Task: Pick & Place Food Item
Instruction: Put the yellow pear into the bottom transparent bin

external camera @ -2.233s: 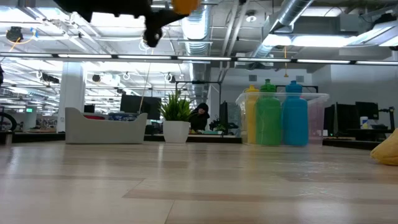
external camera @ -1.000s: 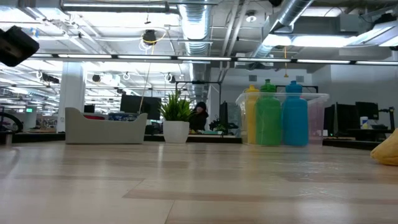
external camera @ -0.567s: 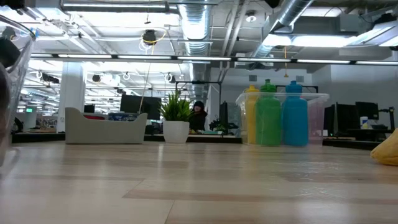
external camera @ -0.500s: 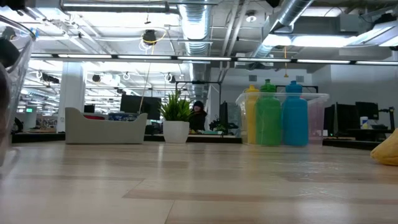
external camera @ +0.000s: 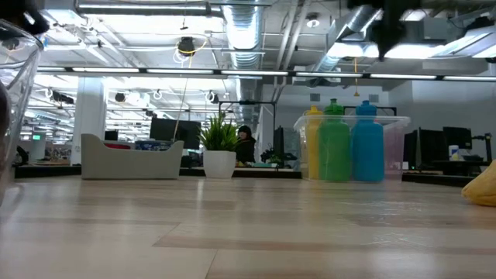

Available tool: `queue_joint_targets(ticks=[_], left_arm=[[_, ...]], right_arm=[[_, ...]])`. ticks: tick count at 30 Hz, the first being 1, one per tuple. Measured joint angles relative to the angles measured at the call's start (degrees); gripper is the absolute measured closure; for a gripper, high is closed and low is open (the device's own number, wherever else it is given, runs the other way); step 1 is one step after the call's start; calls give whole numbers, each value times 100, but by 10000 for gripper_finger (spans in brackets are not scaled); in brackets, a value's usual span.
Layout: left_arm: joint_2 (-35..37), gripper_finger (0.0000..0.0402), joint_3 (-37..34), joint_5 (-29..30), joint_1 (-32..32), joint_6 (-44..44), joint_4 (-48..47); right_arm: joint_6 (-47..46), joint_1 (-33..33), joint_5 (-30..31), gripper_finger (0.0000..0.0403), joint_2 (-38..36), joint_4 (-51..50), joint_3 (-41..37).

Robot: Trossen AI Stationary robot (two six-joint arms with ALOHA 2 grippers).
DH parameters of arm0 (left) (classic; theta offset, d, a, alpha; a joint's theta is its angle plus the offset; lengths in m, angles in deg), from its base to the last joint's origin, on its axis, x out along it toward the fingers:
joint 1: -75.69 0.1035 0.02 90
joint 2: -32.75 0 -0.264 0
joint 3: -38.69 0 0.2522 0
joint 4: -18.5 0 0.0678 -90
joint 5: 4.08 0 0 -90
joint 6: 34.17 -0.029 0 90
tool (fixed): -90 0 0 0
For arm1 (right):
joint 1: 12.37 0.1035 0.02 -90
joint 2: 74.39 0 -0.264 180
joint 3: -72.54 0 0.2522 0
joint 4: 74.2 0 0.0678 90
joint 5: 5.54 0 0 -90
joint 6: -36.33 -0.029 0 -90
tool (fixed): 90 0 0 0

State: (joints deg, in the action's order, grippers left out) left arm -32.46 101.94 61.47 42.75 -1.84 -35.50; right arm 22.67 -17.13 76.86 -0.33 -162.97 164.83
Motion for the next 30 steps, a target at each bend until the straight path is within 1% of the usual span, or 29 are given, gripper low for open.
queue_joint_targets(ticks=[3,6,10,13,15,18,21,25,30], left_arm=[[0,89,263,4,121,11,13],[0,89,430,72,329,2,35],[2,89,490,217,663,-17,151],[0,90,490,242,741,-19,163],[0,91,490,215,671,-19,162],[0,93,490,208,512,-24,162],[0,93,490,206,425,-39,160],[0,93,490,206,499,-37,259],[0,93,490,208,756,-34,773]], right_arm=[[-524,467,-2,72,-125,48,-879],[-1026,999,-188,72,-250,337,-1864],[-1609,1664,-618,72,-319,1478,-2968],[-2066,2064,-712,72,-318,2453,-3451],[-2342,2252,-714,72,-273,2804,-3576],[-2535,2434,-485,72,-273,2887,-3551],[-2540,2510,-293,72,-273,2887,-3524],[-2382,2584,-279,72,-269,2884,-3511],[-2035,2743,-276,72,-44,2894,-3511]])
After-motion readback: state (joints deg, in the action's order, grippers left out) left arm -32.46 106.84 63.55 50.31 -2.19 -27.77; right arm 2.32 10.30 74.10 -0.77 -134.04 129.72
